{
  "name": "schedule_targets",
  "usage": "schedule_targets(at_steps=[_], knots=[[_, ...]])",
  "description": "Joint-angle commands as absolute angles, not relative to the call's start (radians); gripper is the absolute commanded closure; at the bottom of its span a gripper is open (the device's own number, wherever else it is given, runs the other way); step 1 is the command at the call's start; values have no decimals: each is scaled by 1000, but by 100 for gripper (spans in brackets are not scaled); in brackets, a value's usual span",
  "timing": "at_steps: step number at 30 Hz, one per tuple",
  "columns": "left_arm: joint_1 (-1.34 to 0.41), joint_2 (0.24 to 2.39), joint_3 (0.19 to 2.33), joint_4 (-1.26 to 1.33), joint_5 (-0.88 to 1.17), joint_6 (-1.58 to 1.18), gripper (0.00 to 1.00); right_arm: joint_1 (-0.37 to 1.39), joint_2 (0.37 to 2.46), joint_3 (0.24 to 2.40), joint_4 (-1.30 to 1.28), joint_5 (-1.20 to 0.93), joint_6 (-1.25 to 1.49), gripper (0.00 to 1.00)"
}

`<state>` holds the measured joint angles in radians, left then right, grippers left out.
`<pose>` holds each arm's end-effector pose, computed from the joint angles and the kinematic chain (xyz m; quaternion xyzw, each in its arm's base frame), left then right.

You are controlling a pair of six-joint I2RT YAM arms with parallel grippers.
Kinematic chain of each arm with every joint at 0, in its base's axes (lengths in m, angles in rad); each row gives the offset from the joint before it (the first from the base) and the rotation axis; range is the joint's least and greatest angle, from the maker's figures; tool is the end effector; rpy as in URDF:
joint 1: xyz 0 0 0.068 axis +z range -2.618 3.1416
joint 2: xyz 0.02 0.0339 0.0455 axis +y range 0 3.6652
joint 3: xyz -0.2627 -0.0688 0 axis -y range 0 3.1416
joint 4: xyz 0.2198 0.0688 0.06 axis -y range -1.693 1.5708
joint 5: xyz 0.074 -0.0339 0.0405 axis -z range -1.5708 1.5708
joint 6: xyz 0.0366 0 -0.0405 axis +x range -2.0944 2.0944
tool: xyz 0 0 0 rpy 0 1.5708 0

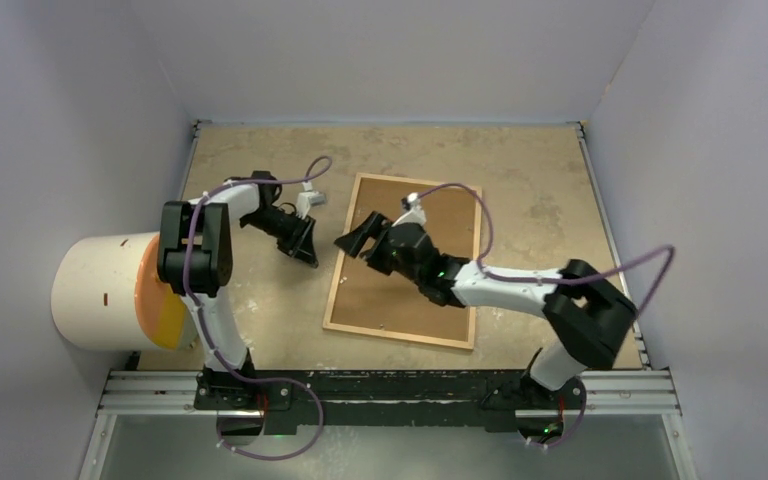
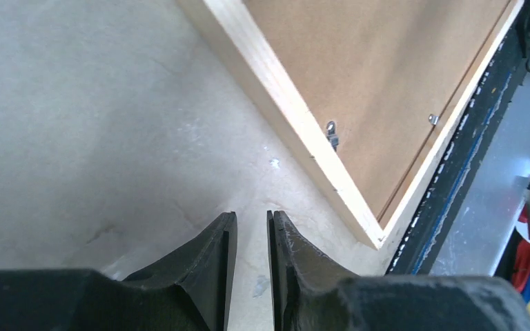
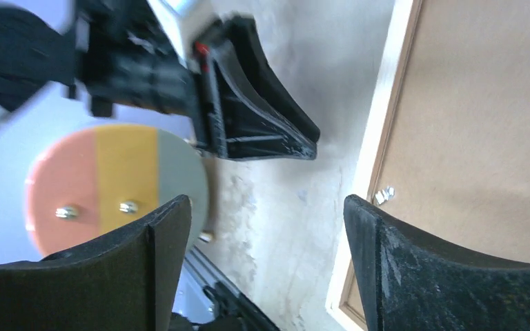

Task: Put the photo into the frame
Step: Install the photo frame at the center of the board.

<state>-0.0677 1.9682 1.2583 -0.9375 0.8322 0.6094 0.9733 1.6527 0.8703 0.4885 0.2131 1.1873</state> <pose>0.3174 -0.0486 0.1596 0.2890 0.8673 -0.3985 0.0743 0.2003 0.2807 0.2311 0.1483 0.7871 0.4825 0.3545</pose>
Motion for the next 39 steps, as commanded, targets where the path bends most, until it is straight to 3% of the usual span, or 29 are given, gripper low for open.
schedule_targets(at_steps=[1, 6, 15, 30, 35, 39], knots=[[-57, 1915, 1271, -951, 832, 667, 73, 793, 1488, 822, 341, 198, 1109, 14], [-106, 1885, 1196, -902, 781, 664, 71, 524, 1405, 789, 163, 151, 992, 9], [-241, 1843, 1101, -824, 715, 676, 71, 286, 1366, 718, 53, 55, 894, 6], [-417, 1797, 1073, -856, 754, 757, 71, 249, 1763, 952, 189, -250, 825, 8], [-394, 1769, 1118, -956, 771, 837, 70, 249, 1670, 1004, 104, -195, 768, 7], [-273, 1764, 1223, -997, 791, 824, 70, 265, 1578, 1006, 79, -165, 756, 7]])
